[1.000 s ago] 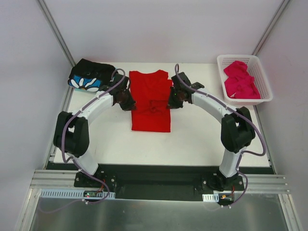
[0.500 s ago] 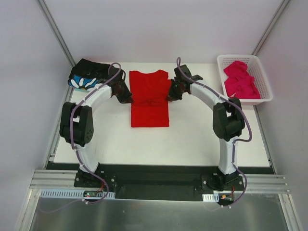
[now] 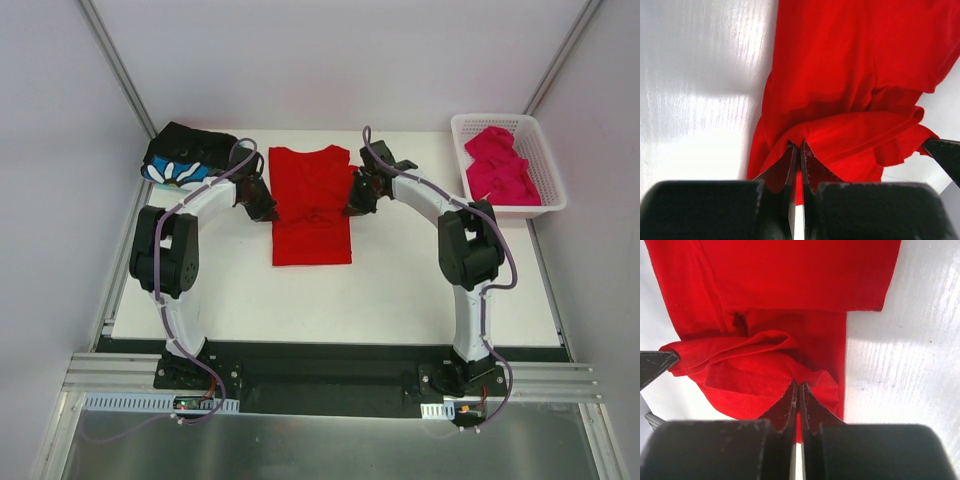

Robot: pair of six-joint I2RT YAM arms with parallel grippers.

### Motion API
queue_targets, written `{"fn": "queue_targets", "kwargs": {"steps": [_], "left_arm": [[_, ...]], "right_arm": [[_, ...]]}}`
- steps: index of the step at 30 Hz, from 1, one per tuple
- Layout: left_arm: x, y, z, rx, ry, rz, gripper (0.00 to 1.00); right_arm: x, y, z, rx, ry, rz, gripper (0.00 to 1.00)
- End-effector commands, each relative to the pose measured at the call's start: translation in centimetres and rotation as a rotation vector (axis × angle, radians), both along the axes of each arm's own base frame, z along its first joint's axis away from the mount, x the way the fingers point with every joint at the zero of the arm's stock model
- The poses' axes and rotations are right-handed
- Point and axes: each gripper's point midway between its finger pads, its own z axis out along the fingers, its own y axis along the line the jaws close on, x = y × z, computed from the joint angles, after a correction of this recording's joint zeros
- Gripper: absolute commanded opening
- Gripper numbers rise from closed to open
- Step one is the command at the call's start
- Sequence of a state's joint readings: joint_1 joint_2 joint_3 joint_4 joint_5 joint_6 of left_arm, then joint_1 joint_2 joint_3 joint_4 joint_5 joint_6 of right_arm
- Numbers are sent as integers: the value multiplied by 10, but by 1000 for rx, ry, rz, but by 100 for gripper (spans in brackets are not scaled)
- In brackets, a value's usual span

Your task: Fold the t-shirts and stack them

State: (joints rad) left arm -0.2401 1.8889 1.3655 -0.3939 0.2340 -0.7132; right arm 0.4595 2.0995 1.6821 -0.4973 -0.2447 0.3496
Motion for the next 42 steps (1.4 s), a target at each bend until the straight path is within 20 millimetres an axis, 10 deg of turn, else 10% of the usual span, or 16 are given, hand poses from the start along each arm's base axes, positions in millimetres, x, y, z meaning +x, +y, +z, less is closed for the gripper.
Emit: {"fn": "queue_targets", "kwargs": {"steps": [1, 13, 18, 22, 24, 32, 42], "left_arm": [[1, 8, 14, 15, -56, -12, 0], [39, 31, 38, 110, -210, 21, 2], [64, 29, 47, 94, -264, 23, 20], [75, 29, 38, 96, -273, 37, 99], [79, 25, 31, 87, -262, 29, 99], [62, 19, 30, 60, -262, -14, 99], [-50, 24, 4, 50, -164, -9, 99]], "right_arm": [[-1, 0, 33, 38, -80, 29, 1], [55, -7, 71, 41, -371, 110, 12], [80, -2, 73, 72, -363, 141, 35], [87, 1, 80, 89, -404, 153, 43], [84, 5, 85, 116, -417, 165, 44], [41, 16, 90, 136, -377, 201, 43], [-63, -10, 70, 106, -226, 121, 41]]}}
